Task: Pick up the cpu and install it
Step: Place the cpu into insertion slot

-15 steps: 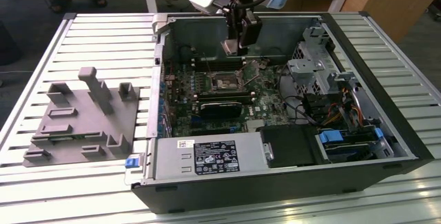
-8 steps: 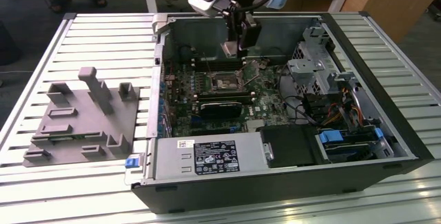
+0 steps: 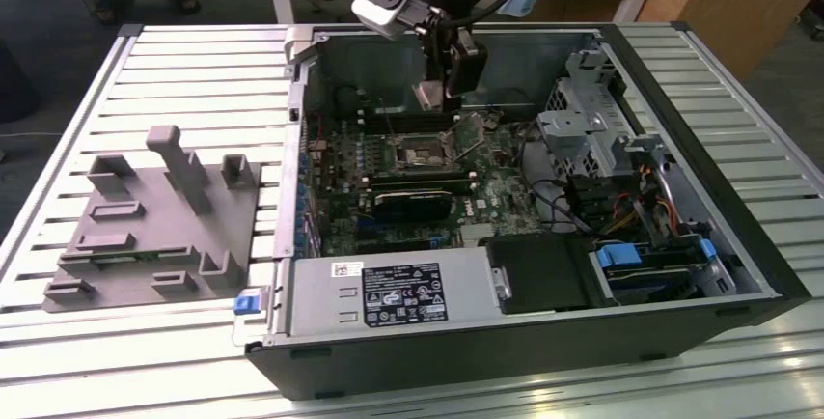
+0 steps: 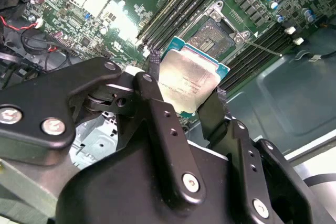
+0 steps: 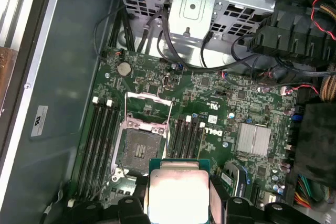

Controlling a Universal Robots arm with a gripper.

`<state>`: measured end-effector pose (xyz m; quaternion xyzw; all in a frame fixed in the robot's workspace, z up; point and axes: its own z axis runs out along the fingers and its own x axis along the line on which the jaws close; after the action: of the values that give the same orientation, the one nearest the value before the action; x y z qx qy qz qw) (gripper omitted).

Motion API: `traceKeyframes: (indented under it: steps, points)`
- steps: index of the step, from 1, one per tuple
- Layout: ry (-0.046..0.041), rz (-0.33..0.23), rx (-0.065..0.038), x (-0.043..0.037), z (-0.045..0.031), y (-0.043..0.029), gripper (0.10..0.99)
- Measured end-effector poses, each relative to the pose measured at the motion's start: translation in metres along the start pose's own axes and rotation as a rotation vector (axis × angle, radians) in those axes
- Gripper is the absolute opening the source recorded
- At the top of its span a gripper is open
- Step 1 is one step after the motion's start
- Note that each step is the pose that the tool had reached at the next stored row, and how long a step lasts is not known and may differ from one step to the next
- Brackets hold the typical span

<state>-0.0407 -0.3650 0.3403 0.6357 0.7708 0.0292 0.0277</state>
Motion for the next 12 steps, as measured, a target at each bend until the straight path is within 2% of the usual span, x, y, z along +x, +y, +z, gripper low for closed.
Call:
traceKeyframes:
  steps: [3, 7, 12]
  points:
    - [-0.0002, 0.0, -0.001, 0.0, 0.002, -0.0002, 0.541]
    - [-0.0007, 0.004, -0.001, 0.0002, 0.0087, -0.0007, 0.541]
    - [-0.0052, 0.059, 0.0, 0.0019, 0.0178, -0.0011, 0.541]
